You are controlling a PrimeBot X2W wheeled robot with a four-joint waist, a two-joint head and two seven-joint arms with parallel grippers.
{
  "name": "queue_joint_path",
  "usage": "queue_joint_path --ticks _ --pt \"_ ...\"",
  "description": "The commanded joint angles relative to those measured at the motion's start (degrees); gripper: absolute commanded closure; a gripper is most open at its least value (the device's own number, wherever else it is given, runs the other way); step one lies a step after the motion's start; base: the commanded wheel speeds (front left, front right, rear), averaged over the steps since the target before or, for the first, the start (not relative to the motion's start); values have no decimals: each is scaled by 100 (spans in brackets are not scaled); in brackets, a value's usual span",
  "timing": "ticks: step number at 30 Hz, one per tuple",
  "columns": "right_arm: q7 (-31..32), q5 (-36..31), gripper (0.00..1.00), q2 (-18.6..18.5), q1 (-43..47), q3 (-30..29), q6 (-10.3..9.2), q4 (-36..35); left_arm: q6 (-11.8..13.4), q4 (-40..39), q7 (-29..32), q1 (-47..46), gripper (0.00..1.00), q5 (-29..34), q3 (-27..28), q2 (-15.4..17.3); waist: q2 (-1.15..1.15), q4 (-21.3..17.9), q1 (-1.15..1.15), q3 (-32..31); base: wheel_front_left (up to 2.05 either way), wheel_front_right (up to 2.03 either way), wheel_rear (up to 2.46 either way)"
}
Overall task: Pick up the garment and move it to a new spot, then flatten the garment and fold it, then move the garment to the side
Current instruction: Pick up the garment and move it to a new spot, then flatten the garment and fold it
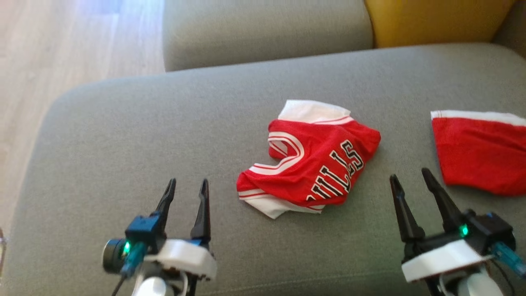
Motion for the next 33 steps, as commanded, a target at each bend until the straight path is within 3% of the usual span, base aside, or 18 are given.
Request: queue_joint_path --ticks 1,13,33 --pt "-54 43 0 -8 -12 44 -2 -239 53 -323 -57 -74 0 184 289 66 0 56 1 -114 0 0 0" --pt "-54 -114 0 -8 654 -55 -2 -563 383 -1239 -57 1091 0 642 895 -78 0 -59 1 -381 0 0 0" --pt "-54 -155 0 -8 709 16 -2 -534 193 -1265 -58 1256 0 809 835 -127 0 60 1 -324 0 0 0"
